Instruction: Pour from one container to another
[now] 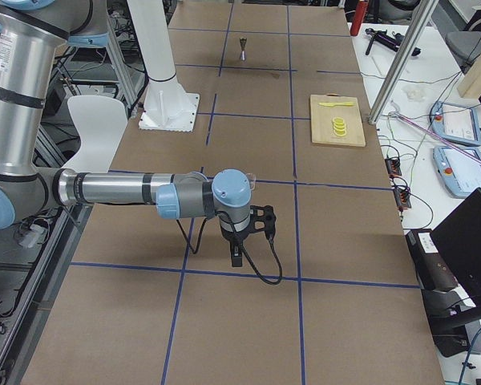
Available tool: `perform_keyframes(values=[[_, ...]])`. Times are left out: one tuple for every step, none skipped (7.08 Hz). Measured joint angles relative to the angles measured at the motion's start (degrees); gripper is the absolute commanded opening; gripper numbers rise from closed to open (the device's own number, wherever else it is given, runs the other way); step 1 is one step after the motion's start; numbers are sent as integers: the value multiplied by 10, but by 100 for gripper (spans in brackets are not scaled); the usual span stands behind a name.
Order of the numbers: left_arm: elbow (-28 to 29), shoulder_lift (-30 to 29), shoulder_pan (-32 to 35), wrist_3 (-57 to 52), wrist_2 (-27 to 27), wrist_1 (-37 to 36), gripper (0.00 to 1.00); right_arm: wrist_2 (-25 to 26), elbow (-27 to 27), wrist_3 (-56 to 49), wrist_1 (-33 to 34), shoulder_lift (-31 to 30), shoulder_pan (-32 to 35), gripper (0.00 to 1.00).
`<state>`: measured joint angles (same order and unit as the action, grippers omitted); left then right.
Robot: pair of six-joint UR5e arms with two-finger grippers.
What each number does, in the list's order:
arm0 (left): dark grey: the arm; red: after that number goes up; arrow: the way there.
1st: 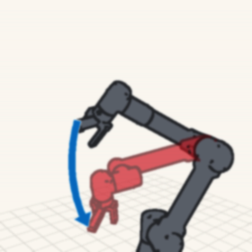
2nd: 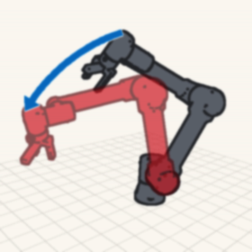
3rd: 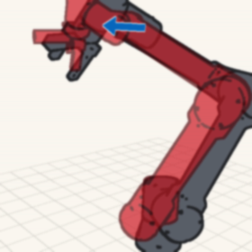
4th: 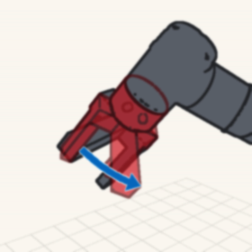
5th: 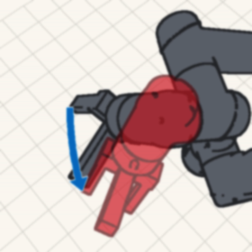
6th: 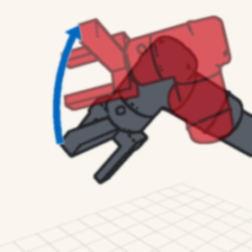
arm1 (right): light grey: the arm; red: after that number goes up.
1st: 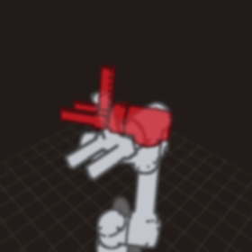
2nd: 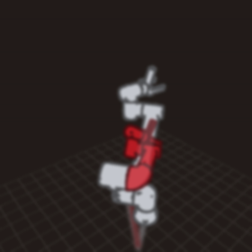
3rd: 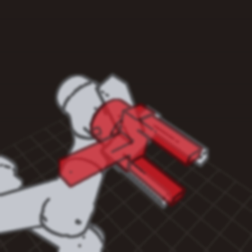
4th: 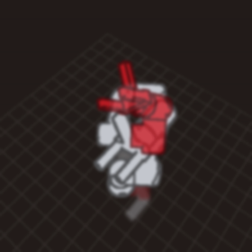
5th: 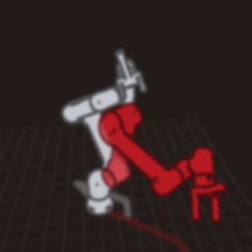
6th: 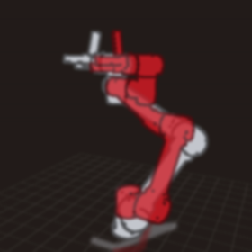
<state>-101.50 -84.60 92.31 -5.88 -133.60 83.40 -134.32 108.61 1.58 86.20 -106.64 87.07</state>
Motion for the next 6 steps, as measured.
perform_keyframes(values=[[-1, 0, -2, 0, 0, -1, 100, -4, 6, 0, 14, 2, 0, 100], [-1, 0, -3, 1, -1, -1, 100, -6, 11, 0, 24, 2, 0, 100], [-2, 0, -3, 2, -3, -1, 100, -8, 14, 0, 29, 1, 0, 100], [-2, 0, -3, 2, -3, -1, 100, -10, 17, 0, 30, 1, 0, 100], [0, 0, -3, 2, -2, -1, 100, -12, 18, 0, 31, 0, 0, 100], [1, 0, -3, 2, -2, -2, 100, -13, 18, 0, 31, 0, 0, 100]])
